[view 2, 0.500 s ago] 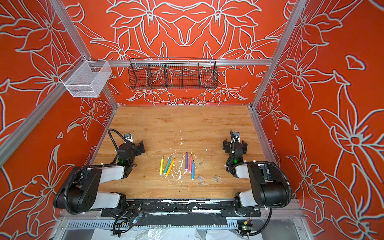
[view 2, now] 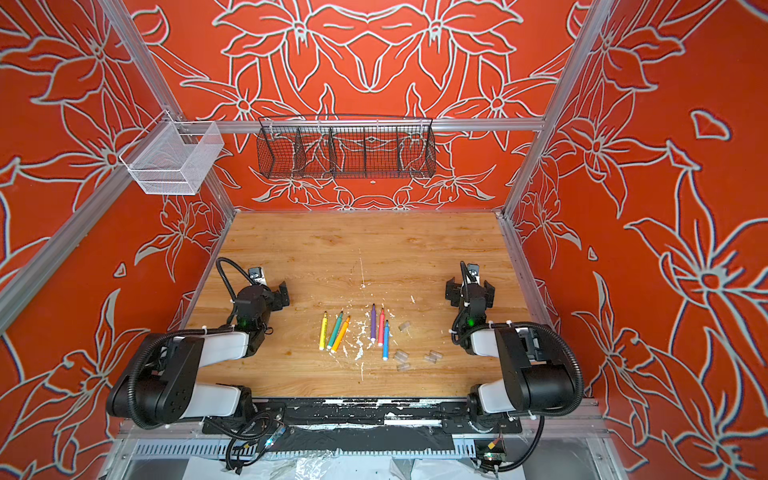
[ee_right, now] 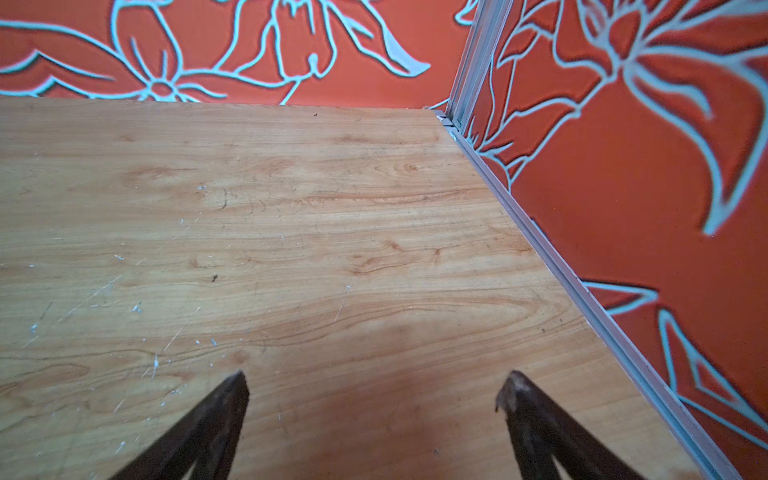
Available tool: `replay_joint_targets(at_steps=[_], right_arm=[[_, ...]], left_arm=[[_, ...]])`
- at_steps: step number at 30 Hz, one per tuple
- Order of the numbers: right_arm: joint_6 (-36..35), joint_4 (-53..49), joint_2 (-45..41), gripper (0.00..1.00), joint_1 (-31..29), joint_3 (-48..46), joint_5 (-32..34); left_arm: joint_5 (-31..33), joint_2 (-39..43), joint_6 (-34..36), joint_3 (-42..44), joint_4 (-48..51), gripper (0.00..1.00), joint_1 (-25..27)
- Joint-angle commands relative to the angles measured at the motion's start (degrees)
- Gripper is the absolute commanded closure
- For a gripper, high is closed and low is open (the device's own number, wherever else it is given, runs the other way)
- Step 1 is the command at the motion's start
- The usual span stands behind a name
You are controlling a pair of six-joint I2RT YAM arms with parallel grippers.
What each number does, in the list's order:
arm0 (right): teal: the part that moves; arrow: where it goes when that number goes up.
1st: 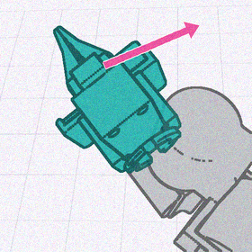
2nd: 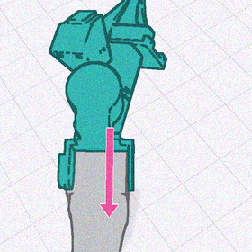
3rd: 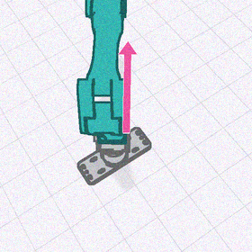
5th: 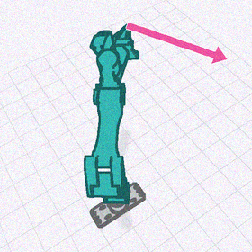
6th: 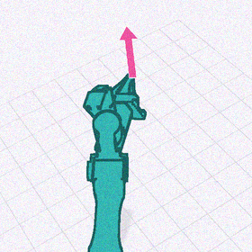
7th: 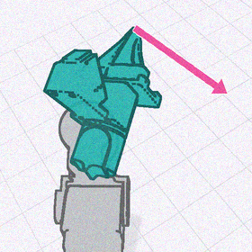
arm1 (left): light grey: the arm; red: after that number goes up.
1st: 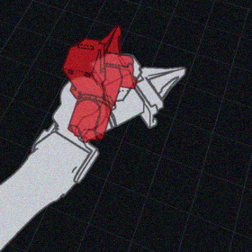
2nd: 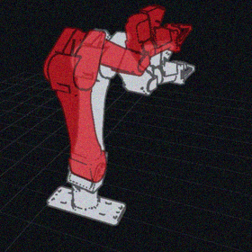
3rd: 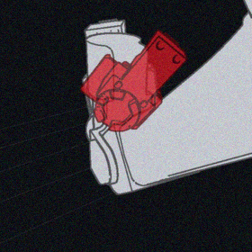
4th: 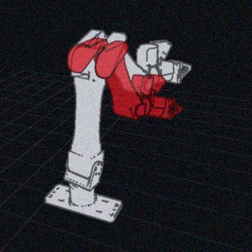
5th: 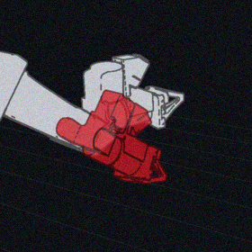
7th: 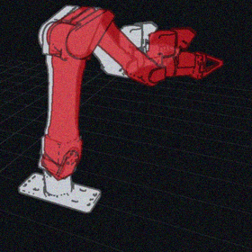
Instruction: Insert the pens into the pen caps
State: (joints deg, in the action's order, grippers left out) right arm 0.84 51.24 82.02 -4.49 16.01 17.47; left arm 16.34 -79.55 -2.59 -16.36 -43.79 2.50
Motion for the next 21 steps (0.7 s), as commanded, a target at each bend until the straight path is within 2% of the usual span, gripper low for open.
replay_joint_targets(at_steps=[1, 9, 13, 17, 21], right_arm=[[0.4, 0.4, -0.1, 0.03, 0.1, 0.3, -0.7], [1.1, -0.4, -2.8, 0.03, 0.1, -0.9, 0.5], [0.6, 5.5, -3.0, 0.03, 0.1, -3.8, -0.3], [0.1, 4.9, -4.7, 0.02, -0.2, -3.7, -0.2], [1.7, -15.6, -19.0, 0.03, -0.6, 0.8, 3.9]], left_arm=[[-0.6, -0.3, 0.4, -0.7, -1.2, 0.04, -0.5], [-0.6, -0.3, 0.4, -0.6, -1.2, 0.04, -0.4], [-0.6, -0.2, 0.5, -0.5, -1.4, 0.04, -0.4], [-0.4, 0.0, 0.6, -0.4, -1.8, 0.04, -0.4], [1.0, 5.6, 0.1, -0.7, 3.5, 0.04, -0.1]])
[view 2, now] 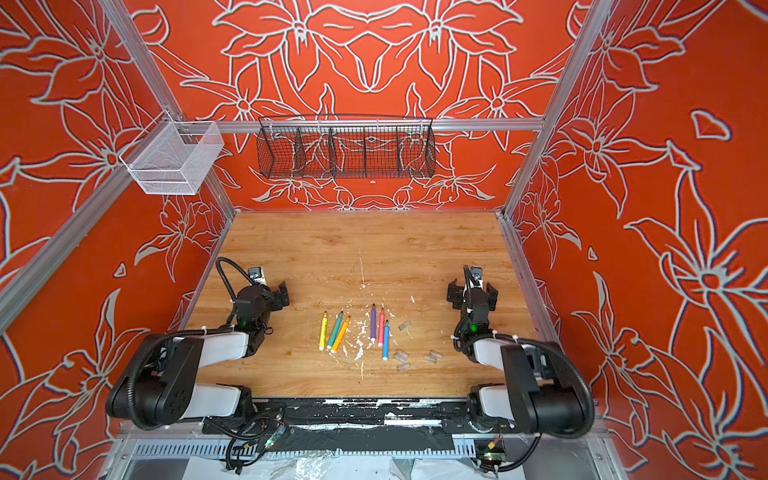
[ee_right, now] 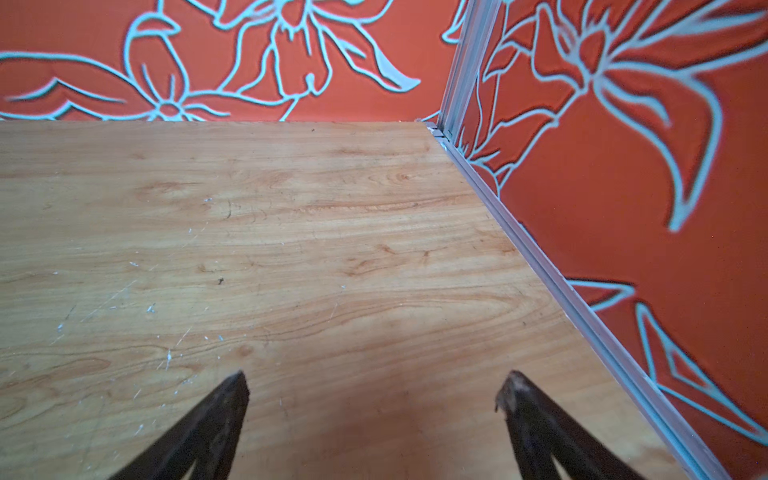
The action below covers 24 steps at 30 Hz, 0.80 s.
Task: Insert the pens into the pen caps
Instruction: 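Move both grippers forward over the row of markers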
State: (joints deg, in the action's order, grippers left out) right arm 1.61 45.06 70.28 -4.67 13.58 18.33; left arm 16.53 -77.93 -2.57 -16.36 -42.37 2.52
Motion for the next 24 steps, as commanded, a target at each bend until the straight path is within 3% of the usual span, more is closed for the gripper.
replay_joint_targets(at_steps=[1, 4, 6, 9, 10, 12, 13, 16, 18, 19, 21, 24], right_arm=[[2.5, -10.3, -9.6, 0.03, -0.5, 2.8, 4.5], [10.2, -13.2, -15.8, 0.03, -0.5, 2.1, 9.8], [14.8, -20.3, -19.9, 0.03, -0.5, 3.8, 10.2], [25.2, -35.6, -25.7, 0.03, -0.4, 8.6, 6.9], [25.3, -38.9, -27.3, 0.03, -0.3, 10.3, 2.4], [18.7, -46.1, -30.2, 0.03, 0.1, 17.0, -14.0], [19.0, -49.1, -31.1, 0.03, 0.0, 20.6, -17.3], [29.4, -58.3, -31.8, 0.03, 0.0, 28.0, -10.9], [44.6, -69.7, -32.4, 0.03, 0.1, 31.5, -1.2], [43.4, -67.3, -32.8, 0.03, 0.2, 30.7, -4.8], [37.6, -56.3, -32.4, 0.03, 0.2, 27.6, -19.4], [39.0, -57.1, -28.3, 0.03, 0.1, 27.3, -26.9]], left_arm=[[1.8, 5.9, -0.4, -1.0, 4.2, 0.04, -0.2], [5.7, 11.8, -2.7, -4.8, 15.6, 0.04, 0.0], [9.8, 16.0, -12.4, -11.5, 31.9, 0.04, 0.0], [3.3, 20.8, -19.9, -22.6, 54.2, 0.04, 0.0], [0.5, 22.5, -20.6, -24.4, 56.9, 0.04, 0.0], [-6.8, 25.8, -21.7, -26.6, 60.8, 0.04, -0.1], [-11.8, 27.1, -20.7, -28.5, 63.6, 0.04, 0.0], [-15.2, 30.4, -28.6, -31.8, 69.9, 0.04, -0.2], [-14.1, 32.6, -38.8, -32.4, 74.0, 0.04, -0.7], [-14.3, 33.4, -42.5, -33.1, 75.8, 0.03, -1.0], [-19.0, 35.0, -42.1, -33.3, 73.1, 0.03, -1.1], [-23.0, 36.4, -40.8, -33.6, 72.3, 0.03, -1.1]])
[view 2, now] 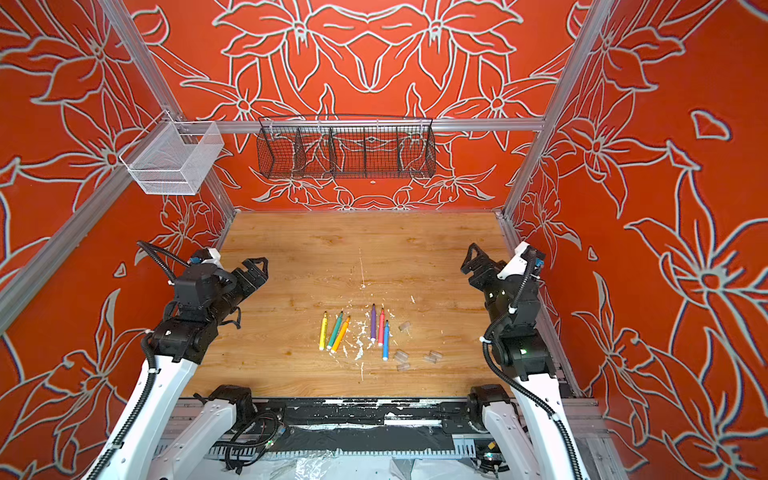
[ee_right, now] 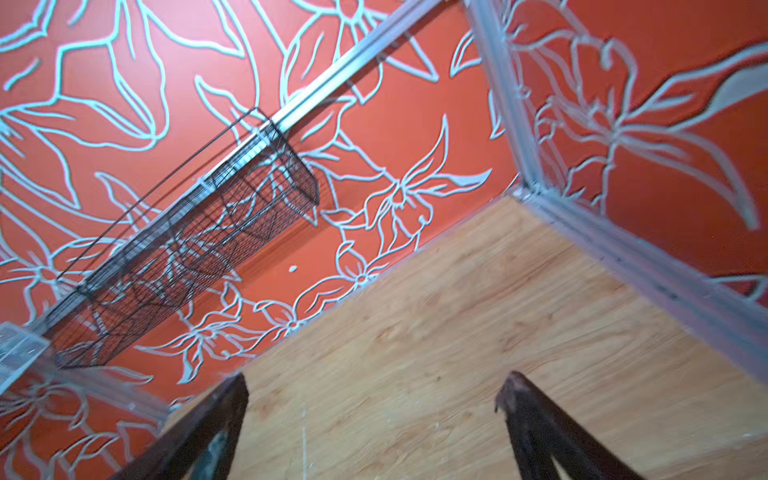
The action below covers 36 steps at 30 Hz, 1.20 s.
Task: Insert the pens into the pen caps
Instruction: 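Move both grippers forward over the row of markers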
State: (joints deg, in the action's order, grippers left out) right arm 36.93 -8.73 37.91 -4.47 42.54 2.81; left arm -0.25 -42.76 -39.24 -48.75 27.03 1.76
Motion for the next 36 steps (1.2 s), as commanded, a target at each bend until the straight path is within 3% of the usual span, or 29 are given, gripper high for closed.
replay_joint_targets(at_steps=[1, 2, 6, 8, 10, 12, 15, 18, 24, 30, 33, 36], right_arm=[[1.8, -2.7, 5.8, 0.03, -0.2, -1.7, -14.2], [-1.5, -1.6, 7.5, 0.03, -0.5, -2.1, -16.5], [-2.8, -0.5, 13.2, 0.03, -5.3, -5.2, -10.0], [-5.3, -3.9, 16.5, 0.11, -9.5, -1.5, -6.8], [-8.0, -7.7, 18.5, 0.14, -15.6, 1.2, 2.0], [-9.0, -5.1, 19.1, 0.14, -18.9, -0.7, 4.6], [-9.1, -0.4, 20.8, 0.12, -19.0, -2.7, 2.1], [-10.4, -2.0, 23.6, 0.17, -19.2, 0.2, 1.8], [-10.0, -2.2, 26.5, 0.24, -19.2, 1.4, 0.7], [-10.2, -2.7, 26.3, 0.28, -19.2, 1.0, 3.2], [-10.1, -2.5, 26.7, 0.29, -19.2, 0.7, 3.1], [-9.9, -3.4, 27.5, 0.31, -19.1, 1.4, 3.9]], left_arm=[[-7.6, 1.6, -3.1, -0.8, 2.0, 0.03, -0.4], [-9.0, 1.7, -2.4, 0.2, 1.3, 0.03, -0.4], [-9.3, -2.2, -1.1, 4.0, 0.9, 0.03, -0.3], [-6.9, -4.9, 2.1, 6.2, 0.2, 0.02, 0.2], [-4.4, -7.4, 3.3, 8.2, -0.8, 0.08, 0.6], [-7.9, -9.7, 5.0, 7.6, -2.0, 0.14, 1.5], [-1.5, -12.4, 6.3, 8.5, -4.0, 0.14, 6.5], [-0.1, -18.5, 7.3, 8.8, -4.5, 0.16, 10.7], [6.8, -30.6, 10.9, 2.0, -2.6, 0.18, 24.4], [11.7, -43.6, 9.9, -8.5, 9.8, 0.38, 27.8], [12.7, -41.7, 9.7, -5.8, 11.9, 0.44, 28.2], [7.4, -39.4, 10.5, -2.2, 10.7, 0.45, 29.3]])
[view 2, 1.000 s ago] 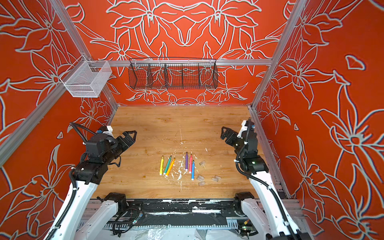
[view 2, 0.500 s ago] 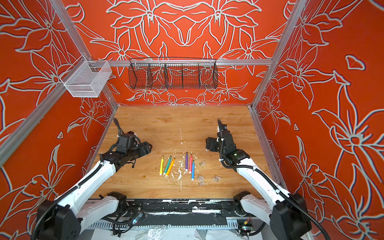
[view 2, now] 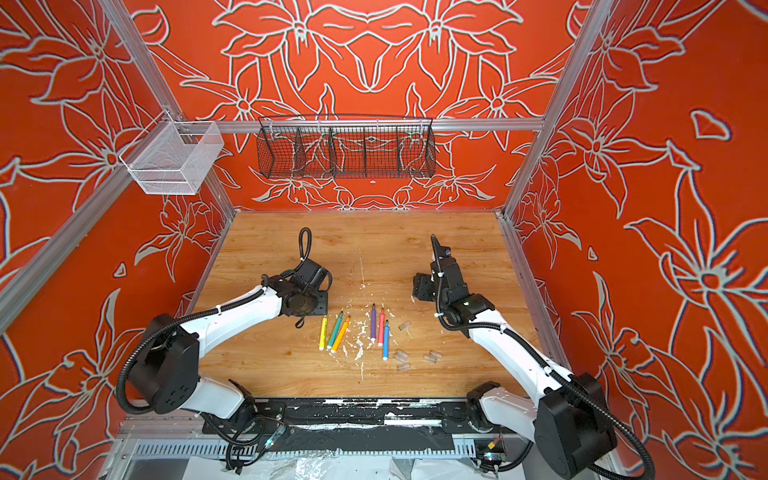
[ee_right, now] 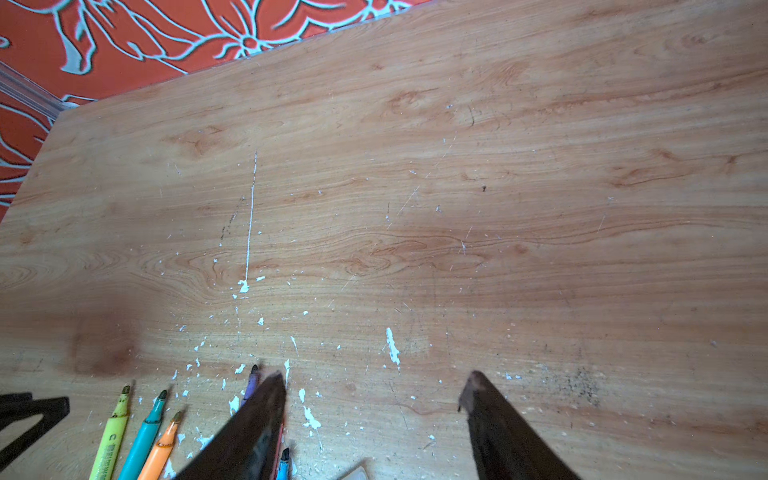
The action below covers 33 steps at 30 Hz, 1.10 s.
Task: Insert the pens into the pen caps
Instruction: 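Move both grippers forward over the row of markers, then grasp the yellow marker with the left gripper and lift it upright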
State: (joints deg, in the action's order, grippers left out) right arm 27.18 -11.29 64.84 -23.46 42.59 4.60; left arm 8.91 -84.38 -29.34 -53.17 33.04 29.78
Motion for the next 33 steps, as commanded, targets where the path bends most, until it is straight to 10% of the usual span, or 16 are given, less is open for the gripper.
replay_joint_targets(at_steps=[1, 13, 33], right_arm=[[0.0, -0.8, 0.7, 0.32, -0.2, 1.6, 2.0], [-0.2, -0.8, 0.9, 0.33, -0.2, 1.6, 1.3], [0.7, -1.5, 2.6, 0.35, -0.2, 2.2, 1.7]], left_arm=[[-2.0, 2.8, 0.8, 3.1, 4.0, 0.44, 2.3], [-6.2, 1.4, -1.3, 6.2, 2.5, 0.46, 3.4], [-6.4, -9.6, -2.0, 2.2, 5.3, 0.76, 3.4]])
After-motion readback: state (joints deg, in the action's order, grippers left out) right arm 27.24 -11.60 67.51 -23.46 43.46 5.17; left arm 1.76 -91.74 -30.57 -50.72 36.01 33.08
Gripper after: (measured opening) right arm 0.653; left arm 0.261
